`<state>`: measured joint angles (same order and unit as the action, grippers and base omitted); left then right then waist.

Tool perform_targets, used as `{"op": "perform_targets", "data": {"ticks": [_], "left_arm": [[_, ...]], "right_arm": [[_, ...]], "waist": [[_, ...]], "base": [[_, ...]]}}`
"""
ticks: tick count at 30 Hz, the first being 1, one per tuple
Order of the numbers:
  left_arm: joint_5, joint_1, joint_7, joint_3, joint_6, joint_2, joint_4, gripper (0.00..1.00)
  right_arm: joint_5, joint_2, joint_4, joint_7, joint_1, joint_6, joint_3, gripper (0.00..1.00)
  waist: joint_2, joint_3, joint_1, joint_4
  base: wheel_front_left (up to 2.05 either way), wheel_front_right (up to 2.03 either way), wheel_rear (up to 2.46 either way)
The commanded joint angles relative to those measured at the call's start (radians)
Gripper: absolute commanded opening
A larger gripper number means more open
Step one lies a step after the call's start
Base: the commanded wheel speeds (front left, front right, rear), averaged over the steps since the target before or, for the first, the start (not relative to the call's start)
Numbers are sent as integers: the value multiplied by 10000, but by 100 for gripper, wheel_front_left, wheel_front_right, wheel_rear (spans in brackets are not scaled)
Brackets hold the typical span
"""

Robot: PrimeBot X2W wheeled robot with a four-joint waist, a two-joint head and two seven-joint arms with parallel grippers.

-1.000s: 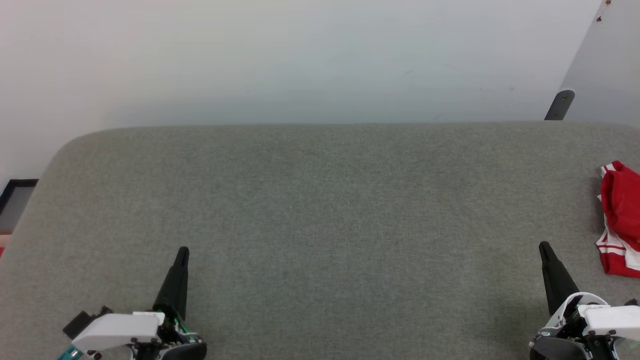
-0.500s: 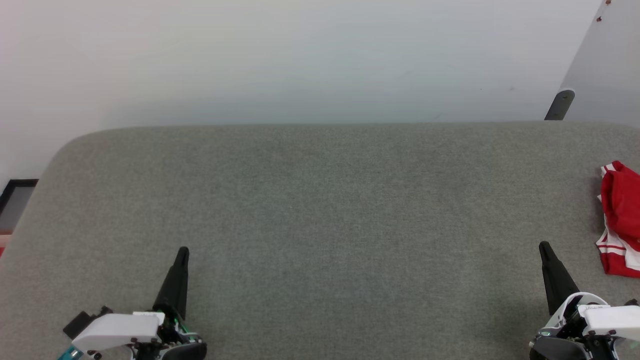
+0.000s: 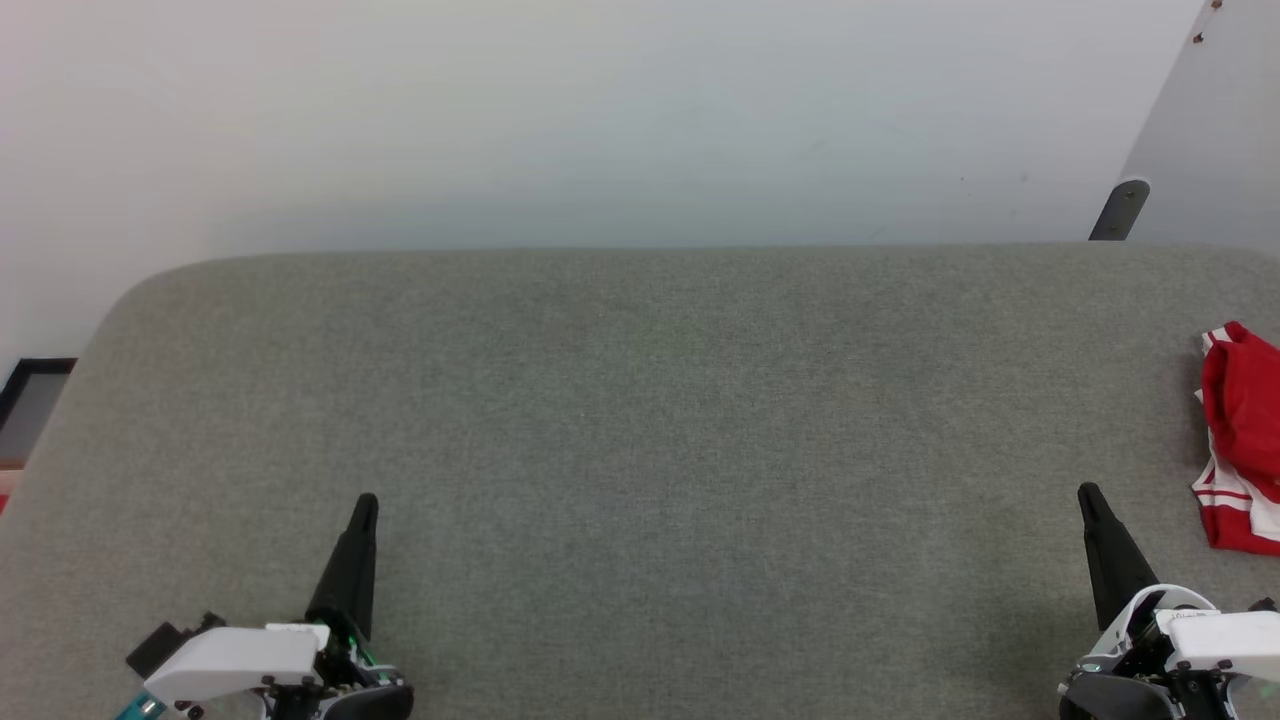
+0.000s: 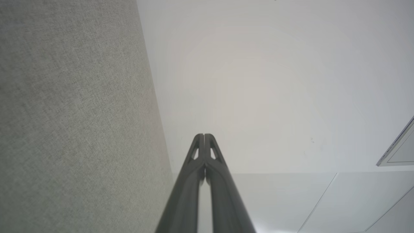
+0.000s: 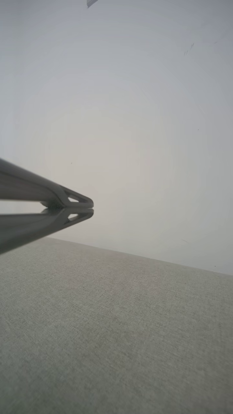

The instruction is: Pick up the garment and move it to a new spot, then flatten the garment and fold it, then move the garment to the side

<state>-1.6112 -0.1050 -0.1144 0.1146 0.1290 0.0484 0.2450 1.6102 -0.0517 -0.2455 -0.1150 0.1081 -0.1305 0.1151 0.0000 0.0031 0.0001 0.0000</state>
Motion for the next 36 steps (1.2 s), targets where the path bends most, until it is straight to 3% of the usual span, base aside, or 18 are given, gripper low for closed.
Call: {"op": "perform_targets", "data": {"ticks": [1,36], "left_arm": [[-17,-95,-40,22,32,0,10,0],[-16,-95,-41,26,32,1,9,0]], "right_arm": [[52,38,23,-19,27,-4,-4,0],[52,39,23,-17,27,-4,-5,0]], "waist": [[0,0,-1,0],[0,0,-1,0]], "base": [[0,0,0],[0,0,0]]}}
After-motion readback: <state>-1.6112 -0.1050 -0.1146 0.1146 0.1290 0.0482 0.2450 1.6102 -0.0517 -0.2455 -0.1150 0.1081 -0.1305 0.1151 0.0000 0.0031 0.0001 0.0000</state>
